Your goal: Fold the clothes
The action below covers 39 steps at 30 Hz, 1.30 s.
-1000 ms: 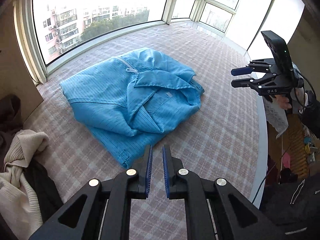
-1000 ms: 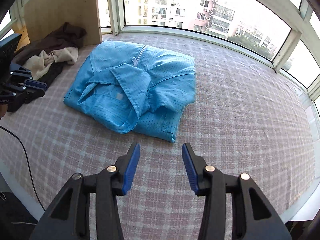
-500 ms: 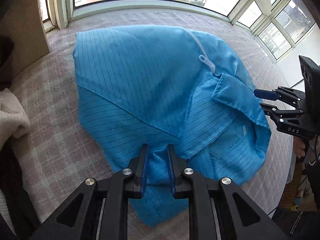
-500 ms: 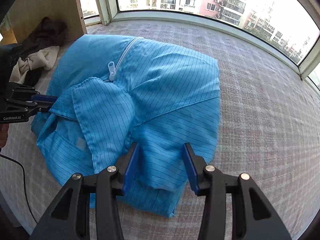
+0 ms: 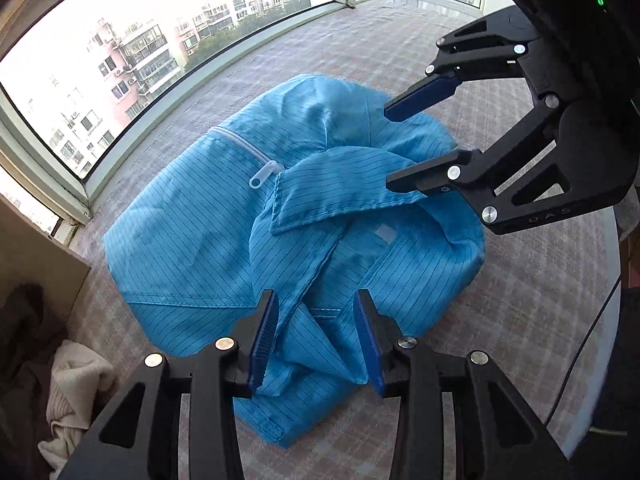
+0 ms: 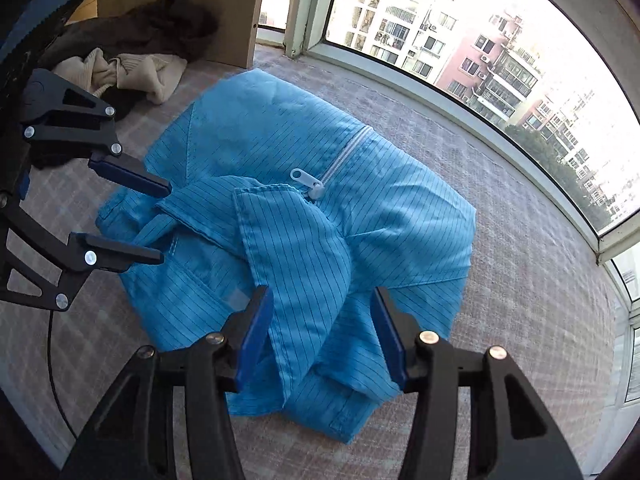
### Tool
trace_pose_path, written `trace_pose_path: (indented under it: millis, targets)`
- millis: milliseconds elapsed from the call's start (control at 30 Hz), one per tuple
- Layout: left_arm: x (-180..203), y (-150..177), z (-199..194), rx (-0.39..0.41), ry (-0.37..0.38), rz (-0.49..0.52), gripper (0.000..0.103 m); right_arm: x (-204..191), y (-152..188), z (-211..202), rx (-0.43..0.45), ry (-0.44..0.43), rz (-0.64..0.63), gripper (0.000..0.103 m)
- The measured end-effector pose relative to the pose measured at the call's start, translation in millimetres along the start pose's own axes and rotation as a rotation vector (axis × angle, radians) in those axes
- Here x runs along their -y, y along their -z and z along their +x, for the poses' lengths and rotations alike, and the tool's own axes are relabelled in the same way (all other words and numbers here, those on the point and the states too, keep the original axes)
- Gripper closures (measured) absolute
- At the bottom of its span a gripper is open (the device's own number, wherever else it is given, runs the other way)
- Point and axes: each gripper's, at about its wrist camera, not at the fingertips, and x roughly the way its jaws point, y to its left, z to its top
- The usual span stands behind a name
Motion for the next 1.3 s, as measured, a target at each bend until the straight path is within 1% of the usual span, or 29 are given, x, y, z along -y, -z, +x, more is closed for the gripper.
trace_pose_path:
  millis: [67, 133, 233, 333, 367, 567, 633, 667, 700, 767, 800, 867, 967, 1033, 1067, 1100, 1167, 1200, 1233, 1267, 1300]
  targets:
    - [-4, -1, 11, -0.009, 0.025, -0.005, 0.066, -5, -3, 13, -0.036, -0.033, -0.010, 0.053]
    - [-11, -1, 20, -0.020, 0.032, -0.021, 0.066, -10, -4, 21, -0.044, 0.035, -0.044, 0.053]
    - [-22, 1, 25, -0.020, 0.065, -0.058, 0.066, -5, -8, 21, -0.015, 0.165, -0.050, 0.053]
    - [-27, 4, 24, -0.014, 0.084, -0.068, 0.066, 9, -8, 18, -0.022, 0.198, -0.036, 0.053]
    - [-28, 4, 24, -0.012, 0.084, -0.065, 0.066, 15, -7, 19, -0.034, 0.204, -0.031, 0.051]
    - [-32, 4, 16, 0.009, 0.071, -0.054, 0.066, 29, 7, -15, 0.037, 0.145, 0.061, 0.051]
    - [-30, 3, 16, 0.007, 0.069, -0.033, 0.066, 33, 12, -26, 0.060, 0.125, 0.092, 0.050]
    - [-28, 3, 17, 0.004, 0.069, -0.017, 0.066, 35, 14, -32, 0.072, 0.118, 0.105, 0.043]
    - [-26, 2, 18, 0.000, 0.070, -0.005, 0.066, 31, 15, -32, 0.076, 0.147, 0.082, 0.037]
    - [-23, 0, 20, -0.012, 0.080, 0.008, 0.066, 23, 17, -32, 0.084, 0.206, 0.035, 0.037]
    - [-22, -1, 20, -0.012, 0.081, 0.011, 0.066, 19, 17, -28, 0.075, 0.236, 0.002, 0.037]
    - [-20, -3, 19, -0.009, 0.095, 0.009, 0.066, 17, 14, -18, 0.045, 0.239, -0.036, 0.037]
    - [-20, -6, 17, -0.002, 0.117, 0.004, 0.066, 19, 15, -7, 0.016, 0.226, -0.038, 0.037]
    - [-22, -8, 18, -0.001, 0.137, -0.007, 0.066, 18, 13, -4, 0.020, 0.286, -0.060, 0.037]
    - [-23, -8, 19, -0.005, 0.147, -0.015, 0.066, 21, 13, -2, 0.012, 0.273, -0.057, 0.037]
    - [-24, -8, 21, -0.014, 0.155, -0.025, 0.066, 28, 14, -2, -0.013, 0.223, -0.035, 0.037]
    - [-27, -6, 24, -0.029, 0.172, -0.040, 0.066, 50, 21, -9, -0.052, -0.060, 0.079, 0.037]
    - [-27, -5, 24, -0.029, 0.179, -0.038, 0.066, 60, 27, -13, -0.051, -0.186, 0.141, 0.037]
    - [-26, -4, 23, -0.029, 0.186, -0.035, 0.066, 66, 32, -18, -0.048, -0.237, 0.175, 0.037]
    - [-25, -3, 22, -0.028, 0.192, -0.030, 0.066, 69, 35, -23, -0.043, -0.234, 0.182, 0.037]
    - [-24, -3, 22, -0.030, 0.195, -0.023, 0.066, 68, 36, -26, -0.035, -0.204, 0.162, 0.037]
